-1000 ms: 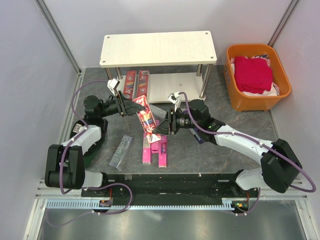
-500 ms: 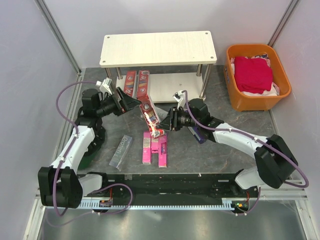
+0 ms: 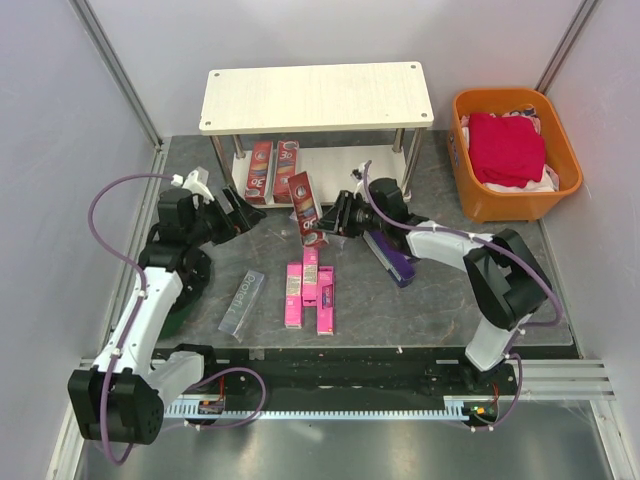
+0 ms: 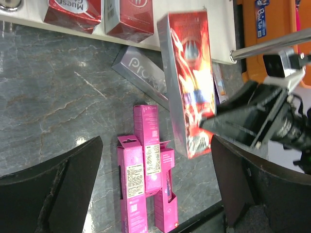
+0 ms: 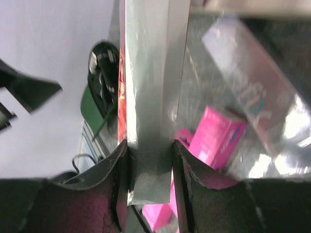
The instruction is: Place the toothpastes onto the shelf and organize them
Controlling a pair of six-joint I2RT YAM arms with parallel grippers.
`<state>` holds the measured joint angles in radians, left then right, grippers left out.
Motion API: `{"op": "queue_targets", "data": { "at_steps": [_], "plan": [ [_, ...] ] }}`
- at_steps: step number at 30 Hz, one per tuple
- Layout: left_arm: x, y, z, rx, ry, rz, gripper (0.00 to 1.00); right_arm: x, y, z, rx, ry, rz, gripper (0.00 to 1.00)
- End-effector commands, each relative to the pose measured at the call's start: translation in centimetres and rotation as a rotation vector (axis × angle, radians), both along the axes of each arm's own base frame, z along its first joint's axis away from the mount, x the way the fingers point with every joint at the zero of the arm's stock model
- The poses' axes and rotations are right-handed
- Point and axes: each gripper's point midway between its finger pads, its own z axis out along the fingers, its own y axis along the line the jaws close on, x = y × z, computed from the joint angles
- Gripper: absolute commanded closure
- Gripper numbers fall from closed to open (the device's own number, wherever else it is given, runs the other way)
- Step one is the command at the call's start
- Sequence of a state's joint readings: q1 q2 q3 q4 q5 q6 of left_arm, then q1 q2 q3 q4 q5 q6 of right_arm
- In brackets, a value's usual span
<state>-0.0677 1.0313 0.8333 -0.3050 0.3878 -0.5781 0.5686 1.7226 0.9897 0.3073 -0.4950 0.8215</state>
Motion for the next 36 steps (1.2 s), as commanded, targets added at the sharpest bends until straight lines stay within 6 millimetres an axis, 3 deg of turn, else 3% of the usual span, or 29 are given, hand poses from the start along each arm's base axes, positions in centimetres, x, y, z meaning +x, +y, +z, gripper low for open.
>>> {"op": "queue_targets", "data": {
  "at_steps": [1, 3, 4, 6, 9, 14, 16, 17, 18, 20, 24, 36],
  "plan": [
    [-0.2, 0.9, -0.8, 0.065, -0.014, 0.012, 0.01, 5.4, 1.0, 5.9, 0.135, -0.137, -0.069, 0.67],
    [-0.2, 0.9, -1.1, 0.067, -0.008, 0.013, 0.01, 6.9, 1.1, 6.9, 0.146, -0.152, -0.091, 0.67],
    [-0.2, 1.0, -1.2, 0.067, -0.006, 0.016, 0.01, 7.9, 0.9, 5.5, 0.125, -0.122, -0.108, 0.67],
    [-0.2, 0.9, -1.1, 0.066, -0.01, 0.01, 0.01, 9.6, 0.8, 5.9, 0.137, -0.122, -0.139, 0.67],
    [-0.2, 0.8, -1.0, 0.064, -0.014, 0.007, 0.01, 12.0, 1.1, 4.0, 0.157, -0.067, -0.179, 0.68],
    [-0.3, 0.8, -1.2, 0.064, -0.014, 0.006, 0.01, 15.2, 0.8, 3.2, 0.158, -0.047, -0.243, 0.68],
    [-0.4, 0.8, -1.2, 0.062, -0.015, 0.001, 0.01, 15.8, 0.9, 1.8, 0.137, -0.018, -0.253, 0.68],
    [-0.4, 0.7, -1.2, 0.061, -0.014, 0.002, 0.01, 16.4, 1.1, 2.3, 0.142, -0.026, -0.254, 0.68],
    [-0.5, 0.7, -1.2, 0.059, -0.016, -0.002, 0.01, 16.5, 1.2, 1.0, 0.127, 0.003, -0.254, 0.68],
    [-0.5, 0.7, -1.1, 0.06, -0.02, -0.003, 0.01, 17.1, 1.6, 1.1, 0.125, 0.009, -0.247, 0.68],
    [-0.6, 0.6, -1.3, 0.055, -0.012, -0.007, 0.01, 17.6, 2.4, -0.8, 0.109, 0.048, -0.218, 0.68],
    [-0.5, 0.5, -2.0, 0.051, 0.008, -0.013, 0.01, 17.7, 4.3, -2.7, 0.083, 0.082, -0.146, 0.64]
  ]
}}
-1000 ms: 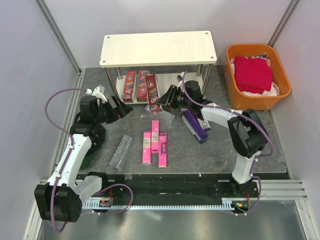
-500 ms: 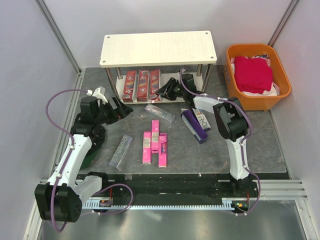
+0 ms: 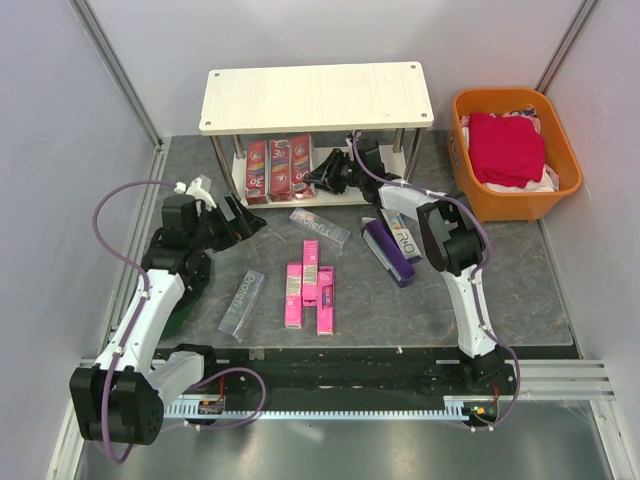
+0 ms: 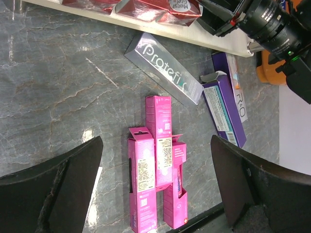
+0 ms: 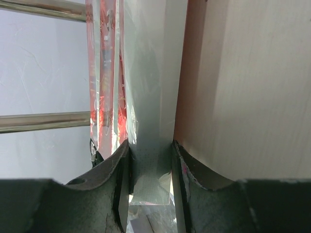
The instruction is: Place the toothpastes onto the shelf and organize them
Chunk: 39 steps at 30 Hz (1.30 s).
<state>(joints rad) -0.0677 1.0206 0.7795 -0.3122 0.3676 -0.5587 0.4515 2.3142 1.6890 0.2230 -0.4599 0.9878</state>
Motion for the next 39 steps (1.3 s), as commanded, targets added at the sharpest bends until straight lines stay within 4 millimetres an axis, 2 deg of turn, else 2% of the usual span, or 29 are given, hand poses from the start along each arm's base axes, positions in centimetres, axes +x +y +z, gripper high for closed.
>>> {"op": "queue_targets", "data": {
  "at_steps": [1, 7, 8, 9, 12, 15, 17, 19, 20, 21, 22, 24, 25, 27, 28, 30, 32, 35, 36, 38, 39],
  "plan": [
    [0.3, 0.0, 0.1, 0.023, -0.03, -0.025, 0.01, -0.3, 1.6, 0.3, 0.003, -0.021, 0.061, 0.63],
    [0.3, 0.0, -0.4, 0.021, -0.017, -0.025, 0.01, -0.7, 0.1, -0.3, -0.054, -0.024, 0.006, 0.45],
    [0.3, -0.1, -0.3, 0.019, -0.019, -0.031, 0.01, -0.8, -0.2, 0.3, -0.066, -0.035, -0.004, 0.42],
    [0.2, -0.2, -0.5, 0.016, -0.015, -0.04, 0.01, -0.7, -0.5, 0.0, -0.095, -0.048, -0.018, 0.3],
    [0.2, -0.6, -0.3, 0.003, -0.023, -0.063, 0.01, -1.2, -1.5, -0.9, -0.155, -0.036, -0.039, 0.15],
    [0.2, -0.8, -0.4, -0.001, -0.02, -0.069, 0.01, -2.1, -2.5, -2.3, -0.204, -0.024, -0.05, 0.06],
    [0.2, -0.8, -0.6, -0.004, -0.018, -0.073, 0.01, -2.4, -2.8, -2.3, -0.222, -0.032, -0.052, 0.02],
    [0.1, -0.9, -0.7, -0.006, -0.015, -0.077, 0.01, -3.0, -3.2, -3.2, -0.239, -0.022, -0.051, 0.02],
    [0.1, -0.9, -0.9, -0.007, -0.011, -0.08, 0.0, -3.1, -3.4, -2.9, -0.241, -0.027, -0.054, 0.02],
    [0.1, -0.9, -0.8, -0.006, -0.012, -0.082, 0.0, -3.8, -3.7, -3.7, -0.252, -0.014, -0.053, 0.02],
    [0.1, -1.0, -1.0, -0.008, -0.009, -0.086, 0.0, -3.8, -3.8, -2.8, -0.241, -0.034, -0.057, 0.02],
    [0.1, -1.2, -1.0, -0.01, -0.007, -0.096, 0.0, -4.5, -4.3, -3.1, -0.252, -0.033, -0.056, 0.02],
    [0.1, -1.3, -1.0, -0.013, -0.008, -0.101, 0.0, -4.7, -4.4, -2.3, -0.247, -0.051, -0.06, 0.02],
    [0.2, -1.4, -1.0, -0.015, -0.006, -0.108, 0.0, -5.5, -4.8, -2.4, -0.267, -0.055, -0.056, 0.02],
    [0.2, -1.5, -1.2, -0.016, 0.0, -0.113, 0.0, -5.8, -4.9, -1.4, -0.266, -0.073, -0.055, 0.02],
    [0.3, -1.7, -1.2, -0.017, 0.001, -0.121, 0.0, -6.6, -5.3, -1.5, -0.296, -0.082, -0.047, 0.02],
    [0.3, -1.9, -1.3, -0.016, 0.002, -0.128, 0.0, -7.4, -5.4, -0.3, -0.314, -0.106, -0.043, 0.02],
    [0.4, -2.0, -1.9, -0.005, 0.021, -0.126, 0.0, -8.9, -5.9, 0.3, -0.383, -0.132, -0.025, 0.02],
    [0.4, -2.1, -2.1, -0.005, 0.03, -0.131, 0.0, -9.6, -6.3, -0.2, -0.419, -0.127, -0.013, 0.02],
    [0.5, -2.7, -2.8, 0.006, 0.055, -0.143, 0.0, -10.4, -6.5, 1.0, -0.451, -0.16, -0.02, 0.02],
    [0.5, -3.0, -3.1, 0.012, 0.064, -0.148, 0.0, -11.7, -6.8, 0.2, -0.494, -0.144, 0.002, 0.02]
  ]
}}
